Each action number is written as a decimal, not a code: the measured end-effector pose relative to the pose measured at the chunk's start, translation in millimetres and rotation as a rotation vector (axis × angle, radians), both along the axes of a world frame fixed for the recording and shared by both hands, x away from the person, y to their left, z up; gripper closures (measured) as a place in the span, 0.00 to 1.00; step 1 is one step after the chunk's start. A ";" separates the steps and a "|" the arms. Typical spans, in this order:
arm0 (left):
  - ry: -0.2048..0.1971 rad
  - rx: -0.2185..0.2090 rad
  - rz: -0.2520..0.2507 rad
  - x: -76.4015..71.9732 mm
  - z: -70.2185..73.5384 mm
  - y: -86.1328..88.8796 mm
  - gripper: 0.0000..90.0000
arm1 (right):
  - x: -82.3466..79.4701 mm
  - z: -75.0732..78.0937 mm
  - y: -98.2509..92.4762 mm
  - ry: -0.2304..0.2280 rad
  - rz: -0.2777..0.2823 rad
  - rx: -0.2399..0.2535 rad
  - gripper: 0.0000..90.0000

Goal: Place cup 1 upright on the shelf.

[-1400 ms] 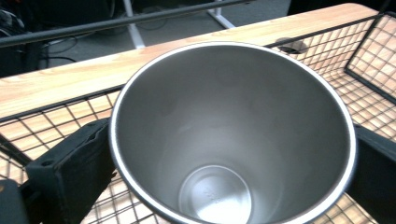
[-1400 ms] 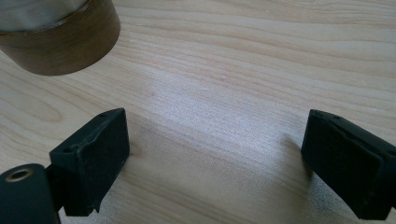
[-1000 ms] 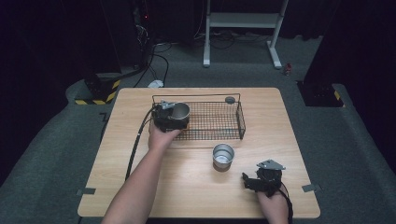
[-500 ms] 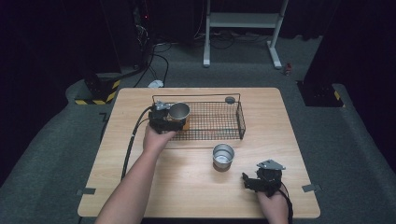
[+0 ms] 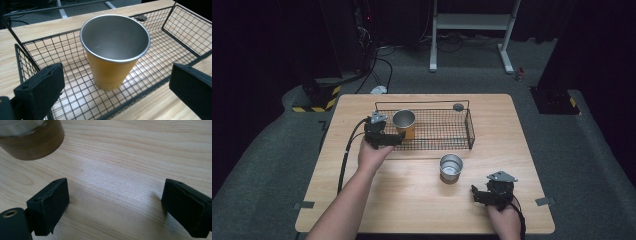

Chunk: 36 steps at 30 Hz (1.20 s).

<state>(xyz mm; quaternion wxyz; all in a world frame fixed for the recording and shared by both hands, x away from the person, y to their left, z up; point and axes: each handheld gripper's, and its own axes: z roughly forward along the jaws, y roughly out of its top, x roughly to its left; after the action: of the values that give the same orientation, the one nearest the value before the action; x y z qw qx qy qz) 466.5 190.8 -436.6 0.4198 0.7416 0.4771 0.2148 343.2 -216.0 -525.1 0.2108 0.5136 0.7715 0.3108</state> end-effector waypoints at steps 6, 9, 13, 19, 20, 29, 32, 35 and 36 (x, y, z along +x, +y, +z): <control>-0.007 0.016 0.010 -10.8 -2.0 12.8 0.01 | 0.0 0.0 0.0 0.000 0.000 0.000 0.09; -0.013 0.013 0.012 -17.1 -3.3 20.2 0.01 | 0.0 0.0 0.0 0.000 0.000 0.000 0.09; -0.027 0.010 -0.004 -29.4 -5.9 30.3 0.03 | 0.0 0.0 0.0 0.000 0.000 0.000 0.09; -0.030 0.002 -0.042 -46.8 -13.3 43.2 0.03 | 0.0 0.0 0.0 0.000 0.000 0.000 0.08; -0.028 0.005 -0.052 -49.6 -15.1 44.9 0.03 | 0.0 0.0 0.0 0.000 0.000 0.000 0.08; 0.002 0.040 -0.061 -74.1 -33.7 55.7 0.07 | 0.0 0.0 0.2 0.000 0.000 -0.001 0.08; 0.027 0.037 -0.069 -80.8 -42.0 61.0 0.07 | 0.0 0.0 0.1 -0.001 0.000 -0.001 0.08; 0.022 0.096 -0.074 -89.9 -50.7 62.2 0.08 | 0.0 0.0 0.1 -0.001 0.000 -0.001 0.08; 0.031 0.115 -0.076 -93.1 -54.2 61.5 0.08 | 0.0 0.0 0.1 0.000 0.000 -0.001 0.08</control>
<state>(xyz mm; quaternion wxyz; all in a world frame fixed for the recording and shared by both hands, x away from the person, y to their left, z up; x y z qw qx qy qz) 373.4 252.4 -490.8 0.3768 0.7853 0.4421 0.2143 343.2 -215.8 -525.1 0.2111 0.5134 0.7716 0.3106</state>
